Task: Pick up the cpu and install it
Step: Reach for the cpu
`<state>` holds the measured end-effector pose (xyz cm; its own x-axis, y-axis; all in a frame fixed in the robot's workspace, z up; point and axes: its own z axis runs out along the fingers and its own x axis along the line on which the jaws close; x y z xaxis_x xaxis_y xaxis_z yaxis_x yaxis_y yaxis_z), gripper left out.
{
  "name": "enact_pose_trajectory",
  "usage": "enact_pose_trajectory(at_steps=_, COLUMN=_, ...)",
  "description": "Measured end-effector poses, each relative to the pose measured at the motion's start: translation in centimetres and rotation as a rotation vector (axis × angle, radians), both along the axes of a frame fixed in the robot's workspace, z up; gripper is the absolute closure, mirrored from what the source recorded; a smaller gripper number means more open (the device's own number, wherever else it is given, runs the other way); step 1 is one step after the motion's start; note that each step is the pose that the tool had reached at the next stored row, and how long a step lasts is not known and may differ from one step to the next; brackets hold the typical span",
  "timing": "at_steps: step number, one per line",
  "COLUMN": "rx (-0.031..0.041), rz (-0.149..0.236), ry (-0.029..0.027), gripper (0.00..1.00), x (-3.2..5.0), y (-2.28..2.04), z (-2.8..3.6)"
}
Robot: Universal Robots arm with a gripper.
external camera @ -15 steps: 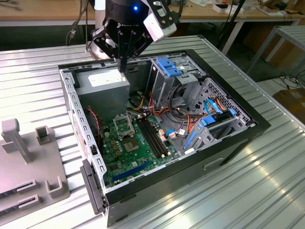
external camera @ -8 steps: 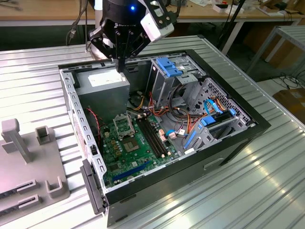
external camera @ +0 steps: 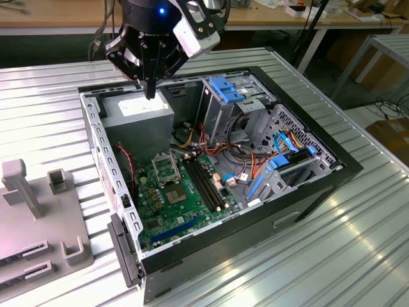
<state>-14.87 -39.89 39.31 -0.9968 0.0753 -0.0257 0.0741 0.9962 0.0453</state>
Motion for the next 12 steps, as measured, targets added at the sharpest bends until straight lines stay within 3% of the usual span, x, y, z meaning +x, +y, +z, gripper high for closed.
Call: enact_pose_trajectory(at_steps=12, rx=-0.0001, rz=0.000, ry=0.0001, gripper=0.89, x=-0.57, y=-0.01, z=0.00)
